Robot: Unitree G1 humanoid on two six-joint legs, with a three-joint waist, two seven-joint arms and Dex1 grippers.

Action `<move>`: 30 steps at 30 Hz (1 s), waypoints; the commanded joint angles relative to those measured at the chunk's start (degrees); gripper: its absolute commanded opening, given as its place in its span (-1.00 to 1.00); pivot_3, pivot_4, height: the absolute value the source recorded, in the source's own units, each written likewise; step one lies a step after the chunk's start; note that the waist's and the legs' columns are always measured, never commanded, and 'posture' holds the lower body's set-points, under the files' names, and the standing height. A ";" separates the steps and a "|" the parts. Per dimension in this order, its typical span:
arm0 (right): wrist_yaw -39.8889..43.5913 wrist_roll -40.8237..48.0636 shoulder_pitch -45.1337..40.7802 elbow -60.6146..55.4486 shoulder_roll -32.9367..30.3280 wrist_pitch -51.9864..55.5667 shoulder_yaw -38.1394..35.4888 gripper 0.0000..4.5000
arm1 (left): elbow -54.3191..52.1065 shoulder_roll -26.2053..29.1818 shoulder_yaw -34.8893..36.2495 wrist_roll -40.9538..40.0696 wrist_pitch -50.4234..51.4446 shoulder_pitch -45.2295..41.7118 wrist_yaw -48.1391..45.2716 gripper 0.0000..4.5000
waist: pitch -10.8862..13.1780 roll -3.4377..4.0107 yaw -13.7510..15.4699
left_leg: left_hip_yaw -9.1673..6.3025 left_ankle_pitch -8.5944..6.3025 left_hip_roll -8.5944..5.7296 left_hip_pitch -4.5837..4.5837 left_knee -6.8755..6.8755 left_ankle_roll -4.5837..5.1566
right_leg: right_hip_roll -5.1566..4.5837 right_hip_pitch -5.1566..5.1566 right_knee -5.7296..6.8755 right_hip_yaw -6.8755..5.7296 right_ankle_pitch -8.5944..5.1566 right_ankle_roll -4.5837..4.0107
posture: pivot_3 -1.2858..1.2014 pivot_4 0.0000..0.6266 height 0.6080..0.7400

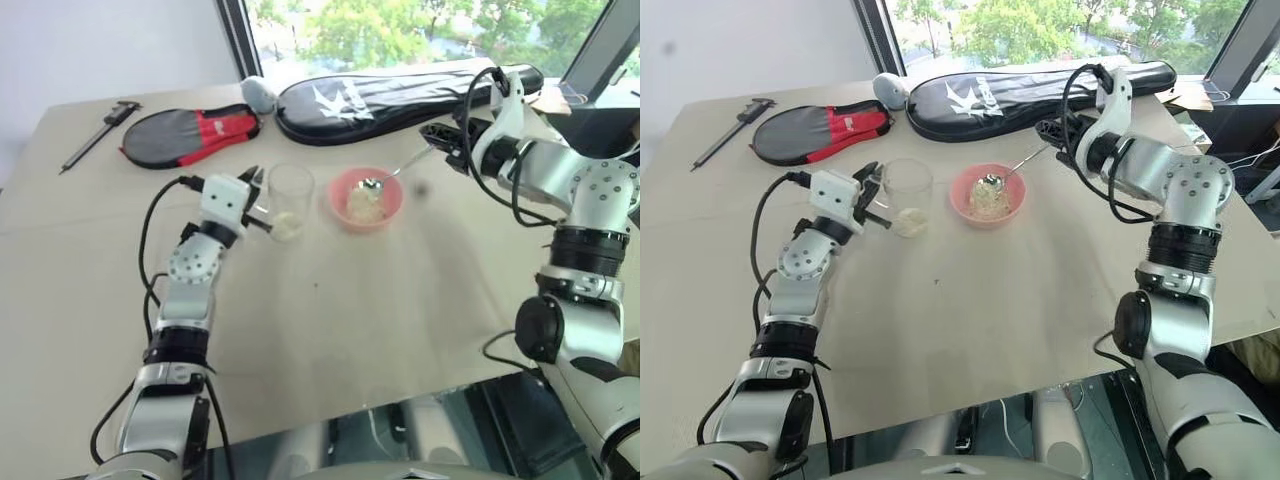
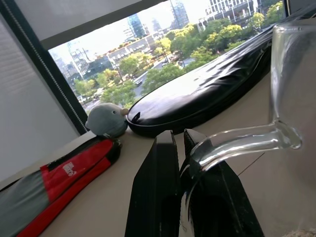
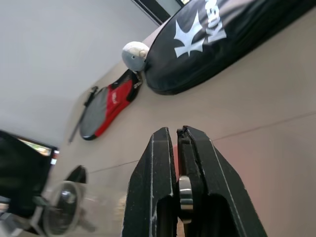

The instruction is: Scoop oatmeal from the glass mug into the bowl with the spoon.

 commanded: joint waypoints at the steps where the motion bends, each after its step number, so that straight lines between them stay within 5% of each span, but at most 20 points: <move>1: 15.76 -10.54 2.17 -8.96 -4.82 -11.09 11.49 -1.00 | -5.31 -0.66 1.99 -2.40 1.45 1.43 1.11 -0.96 | 0.00 0.00 0.00 | 0.01 0.00 0.00 0.00 0.00 0.00 | 0.03 0.00 -0.01 0.00 0.00 0.00 | 0.03 -0.52 1.00; 9: 35.35 -20.91 5.10 -16.34 -7.25 -26.00 20.85 -1.00 | -10.99 -2.99 3.66 -4.87 5.23 4.40 2.41 -0.96 | -0.01 -0.01 0.05 | -0.07 0.00 0.01 0.05 0.10 -0.02 | -0.09 -0.01 -0.03 -0.01 0.01 -0.01 | 0.03 -0.52 1.00; 19: 42.29 -30.18 5.78 -12.20 -7.67 -34.55 22.02 -1.00 | -12.15 -5.40 3.15 -5.20 5.20 6.96 3.09 -0.96 | -0.05 -0.08 0.47 | -0.07 0.00 -0.03 0.05 0.14 -0.03 | -0.16 0.00 -0.05 -0.01 0.01 -0.01 | 0.03 -0.52 1.00; 30: 22.17 -5.81 -4.74 -12.58 7.72 -10.86 2.97 -1.00 | -10.34 -7.32 2.13 -4.40 3.79 8.06 3.02 -0.96 | -0.07 -0.07 0.39 | -0.16 0.00 -0.01 0.05 0.13 -0.05 | -0.16 -0.01 -0.04 -0.02 0.04 -0.05 | 0.03 -0.52 1.00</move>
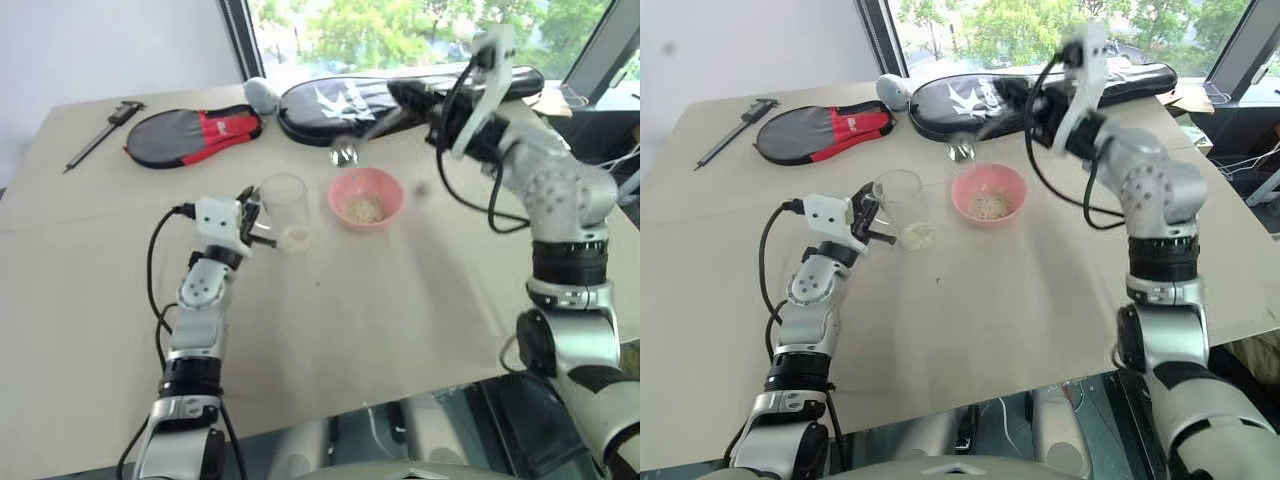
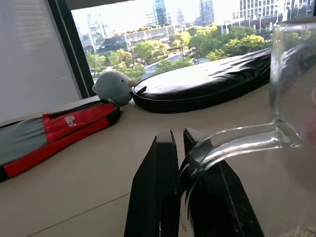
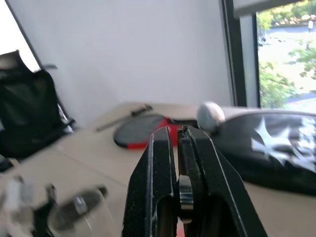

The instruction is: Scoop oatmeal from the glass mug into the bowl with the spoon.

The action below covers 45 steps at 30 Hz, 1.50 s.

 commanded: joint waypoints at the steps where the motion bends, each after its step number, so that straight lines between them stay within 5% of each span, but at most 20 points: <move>1: -5.46 7.63 -1.37 -5.26 3.98 5.86 -2.35 -1.00 | -1.03 -0.63 -0.44 0.35 -1.86 -0.06 0.27 -0.96 | -0.01 0.01 -0.03 | 0.00 0.00 0.00 0.00 0.00 0.00 | 0.00 0.00 0.00 0.00 0.00 0.00 | 0.03 -0.52 1.00; 15: 0.88 -4.73 4.03 -7.24 3.28 2.15 14.24 -1.00 | -0.06 -2.19 -1.10 1.37 -3.08 -1.18 0.75 -0.96 | -0.06 0.00 -0.19 | 0.03 0.00 -0.05 0.01 0.02 0.01 | 0.02 0.01 0.05 -0.02 0.00 0.01 | 0.03 -0.52 1.00; 19: -0.77 -5.66 3.01 -6.17 6.72 -0.07 13.06 -0.40 | -0.62 -2.45 -0.94 1.13 -2.93 -0.46 1.09 -1.00 | -0.06 0.00 -0.24 | 0.01 0.00 -0.05 0.01 0.02 0.00 | 0.02 0.01 0.04 -0.02 0.00 0.01 | 0.03 -0.52 1.00; 26: -2.48 -9.08 1.80 -3.75 8.37 -5.96 10.70 0.99 | -0.98 -2.56 -0.74 0.43 -2.82 -0.07 0.95 -1.00 | -0.07 0.00 -0.25 | 0.01 0.01 -0.06 0.02 0.02 0.00 | 0.04 0.01 0.05 -0.02 0.00 0.00 | 0.03 -0.52 1.00; 28: -2.31 -9.05 1.80 -3.67 8.71 -6.47 10.21 0.99 | -1.02 -2.59 -0.66 0.29 -2.93 -0.02 0.90 -1.00 | -0.07 0.01 -0.25 | 0.01 0.01 -0.06 0.02 0.02 0.00 | 0.04 0.01 0.05 -0.02 0.00 0.00 | 0.03 -0.52 1.00; 34: -2.02 -9.50 2.54 -4.20 8.99 -6.69 10.02 1.00 | -2.25 -2.06 -0.74 0.59 -2.95 1.01 0.54 -0.02 | -0.07 0.01 -0.32 | 0.01 0.01 -0.06 0.03 0.02 0.00 | 0.04 0.01 0.06 -0.01 0.00 0.00 | 0.03 -0.52 1.00; 45: -3.08 -6.50 5.40 -5.91 7.47 -3.47 6.17 1.00 | -15.19 1.52 -0.34 -0.48 1.42 9.98 -2.57 -0.02 | -0.08 0.01 -0.36 | 0.01 0.01 -0.04 0.03 0.01 -0.01 | 0.02 0.01 0.04 0.00 0.00 0.00 | 0.03 -0.52 1.00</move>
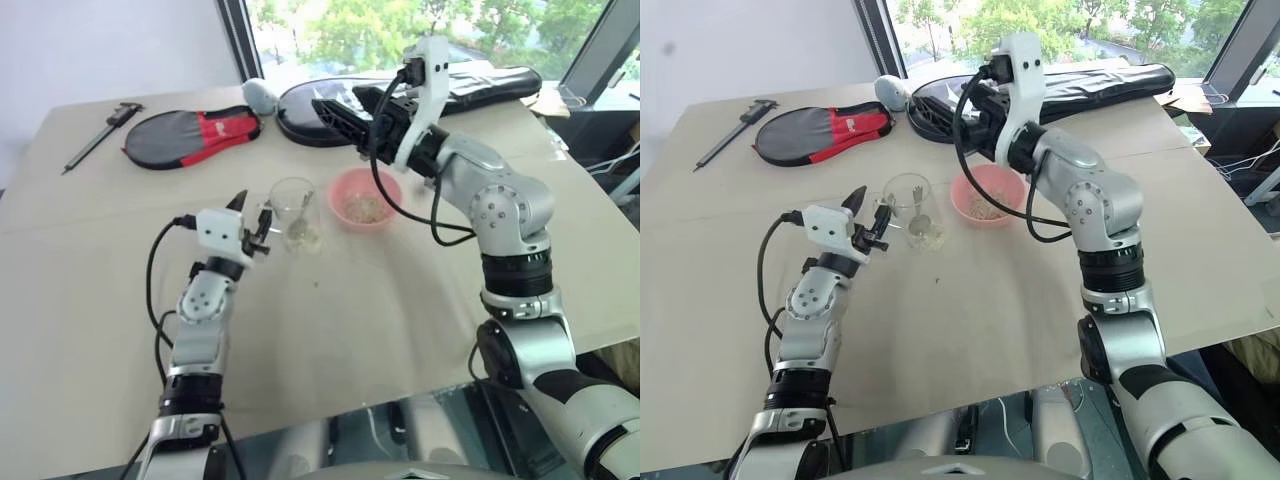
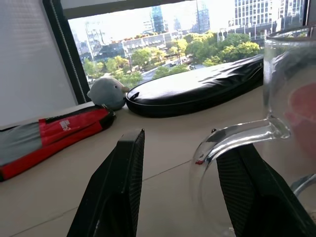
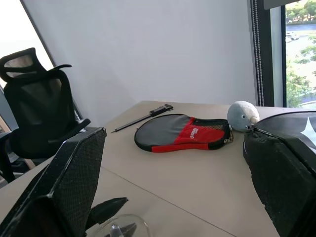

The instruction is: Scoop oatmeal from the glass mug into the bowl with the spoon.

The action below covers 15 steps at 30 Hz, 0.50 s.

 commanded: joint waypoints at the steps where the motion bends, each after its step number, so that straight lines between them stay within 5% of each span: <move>1: -0.73 2.89 1.81 -3.76 -1.92 2.34 -4.40 1.00 | -9.14 3.05 0.24 -0.95 2.01 5.28 -3.01 -0.02 | -0.01 -0.02 -0.03 | 0.00 0.00 0.00 0.00 0.00 0.00 | 0.00 0.00 -0.01 0.00 0.00 0.00 | 0.03 -0.52 1.00; 13: 11.68 2.88 28.05 -13.21 -20.63 0.65 -9.13 1.00 | -33.98 8.98 8.01 -15.71 17.08 28.21 -9.48 -0.02 | -0.03 0.00 0.50 | 0.02 -0.12 0.06 0.10 -0.06 0.21 | 0.00 0.12 -0.08 -0.01 -0.02 -0.01 | 0.03 -0.52 1.00; 15: 15.78 1.69 36.39 -15.61 -23.57 -2.33 -8.62 1.00 | -37.25 8.45 9.23 -18.57 18.75 33.51 -10.37 0.38 | 0.02 0.06 0.35 | 0.12 -0.16 0.08 0.53 -0.17 0.28 | 0.05 0.51 -0.15 0.05 -0.03 0.00 | 0.03 -0.52 1.00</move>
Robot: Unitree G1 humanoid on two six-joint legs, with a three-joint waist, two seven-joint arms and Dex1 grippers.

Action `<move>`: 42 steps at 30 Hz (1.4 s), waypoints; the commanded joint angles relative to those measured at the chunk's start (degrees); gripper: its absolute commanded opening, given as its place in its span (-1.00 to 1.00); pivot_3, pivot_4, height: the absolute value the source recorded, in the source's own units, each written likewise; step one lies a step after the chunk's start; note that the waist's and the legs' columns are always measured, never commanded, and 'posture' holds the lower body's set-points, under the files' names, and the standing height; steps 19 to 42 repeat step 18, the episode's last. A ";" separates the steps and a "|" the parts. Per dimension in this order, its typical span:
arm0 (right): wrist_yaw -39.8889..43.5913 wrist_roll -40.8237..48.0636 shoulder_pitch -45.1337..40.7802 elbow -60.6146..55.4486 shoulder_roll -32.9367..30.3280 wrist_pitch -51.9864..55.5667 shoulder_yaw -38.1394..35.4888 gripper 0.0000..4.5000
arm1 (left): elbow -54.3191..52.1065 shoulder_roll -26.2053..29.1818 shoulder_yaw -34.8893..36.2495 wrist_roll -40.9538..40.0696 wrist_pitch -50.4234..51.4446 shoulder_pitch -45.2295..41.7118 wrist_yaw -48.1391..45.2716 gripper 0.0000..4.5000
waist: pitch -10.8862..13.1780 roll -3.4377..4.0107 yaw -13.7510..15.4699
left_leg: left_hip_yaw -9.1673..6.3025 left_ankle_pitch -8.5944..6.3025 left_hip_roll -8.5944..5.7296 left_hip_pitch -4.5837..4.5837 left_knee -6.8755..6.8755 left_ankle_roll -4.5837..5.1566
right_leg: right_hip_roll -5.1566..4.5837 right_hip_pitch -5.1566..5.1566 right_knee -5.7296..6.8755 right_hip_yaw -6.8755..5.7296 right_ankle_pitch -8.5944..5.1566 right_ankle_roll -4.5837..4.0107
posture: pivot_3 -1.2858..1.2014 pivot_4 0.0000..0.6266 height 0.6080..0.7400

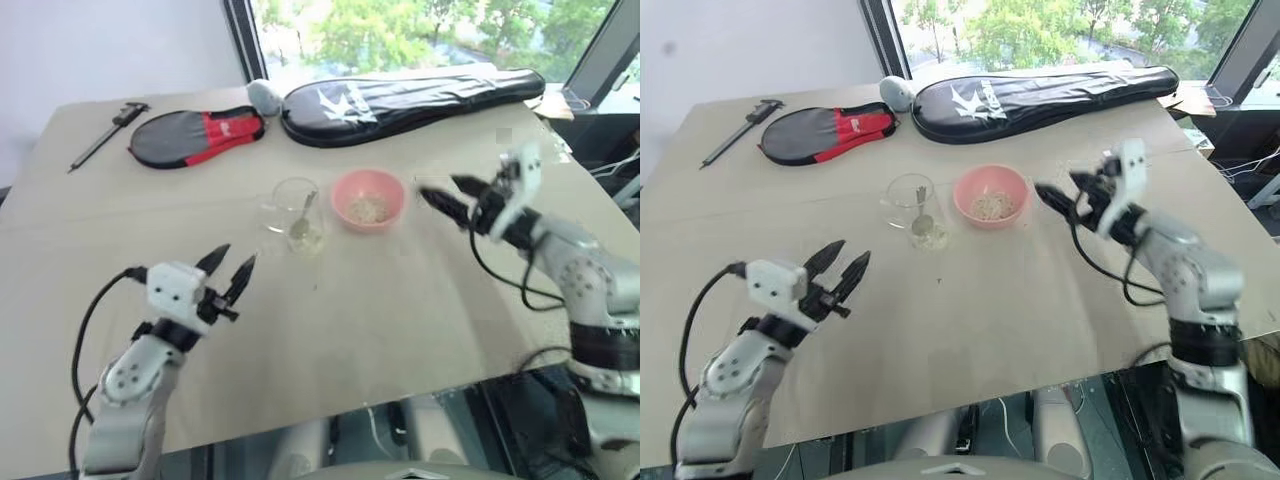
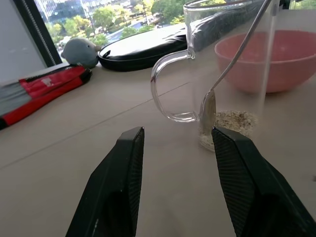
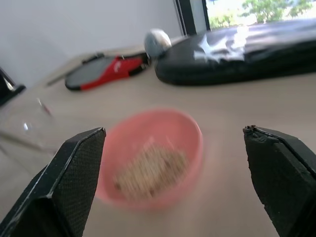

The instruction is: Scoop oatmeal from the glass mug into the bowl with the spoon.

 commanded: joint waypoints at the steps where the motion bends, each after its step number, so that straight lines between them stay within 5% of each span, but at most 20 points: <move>1: 7.97 -1.93 11.17 -6.27 -4.23 -6.97 0.15 1.00 | -7.66 -0.26 2.53 -5.47 2.55 7.37 -1.93 0.58 | -0.01 0.00 0.02 | 0.06 -0.02 0.01 0.22 -0.04 0.03 | 0.05 0.23 -0.02 0.05 -0.02 0.00 | 0.03 -0.52 1.00; 3: 10.77 -4.60 17.21 -6.92 -5.81 -11.97 0.88 1.00 | -9.73 -0.63 2.56 -6.59 3.22 11.20 -2.66 0.96 | 0.03 0.05 0.00 | -0.03 -0.14 0.13 0.59 -0.07 0.21 | 0.23 0.74 -0.27 -0.11 -0.06 0.02 | 0.03 -0.52 1.00; 4: 12.22 -6.11 20.16 -6.76 -6.44 -14.90 1.25 1.00 | -10.63 -0.92 2.37 -7.27 3.54 13.32 -3.06 0.99 | 0.06 0.08 -0.01 | 0.05 -0.18 0.16 0.96 -0.17 0.27 | 0.32 1.13 -0.45 -0.06 -0.11 0.09 | 0.03 -0.52 1.00; 10: 17.21 -12.31 31.00 -4.29 -7.18 -28.71 1.59 1.00 | -9.62 -2.29 -1.25 -4.00 2.85 24.55 -5.40 0.99 | 0.09 -0.07 -0.24 | 0.45 -0.27 0.23 1.61 -0.08 0.39 | 0.28 1.72 -0.55 0.14 -0.56 0.33 | 0.03 -0.52 1.00; 15: 16.81 -14.07 31.97 -2.97 -6.18 -33.61 1.14 1.00 | -6.90 -3.87 -3.63 4.15 -0.03 24.15 -1.90 0.99 | 0.13 -0.15 -0.14 | 0.46 -0.28 0.30 1.75 -0.08 0.39 | 0.30 1.82 -0.52 0.08 -0.56 0.33 | 0.03 -0.52 1.00; 42: 16.95 -14.28 32.10 -2.55 -6.12 -34.63 1.40 1.00 | -5.93 -4.37 -3.93 6.39 -1.48 23.43 -1.20 0.99 | 0.13 -0.15 -0.10 | 0.44 -0.29 0.34 1.74 -0.11 0.40 | 0.34 1.79 -0.52 0.05 -0.57 0.31 | 0.03 -0.52 1.00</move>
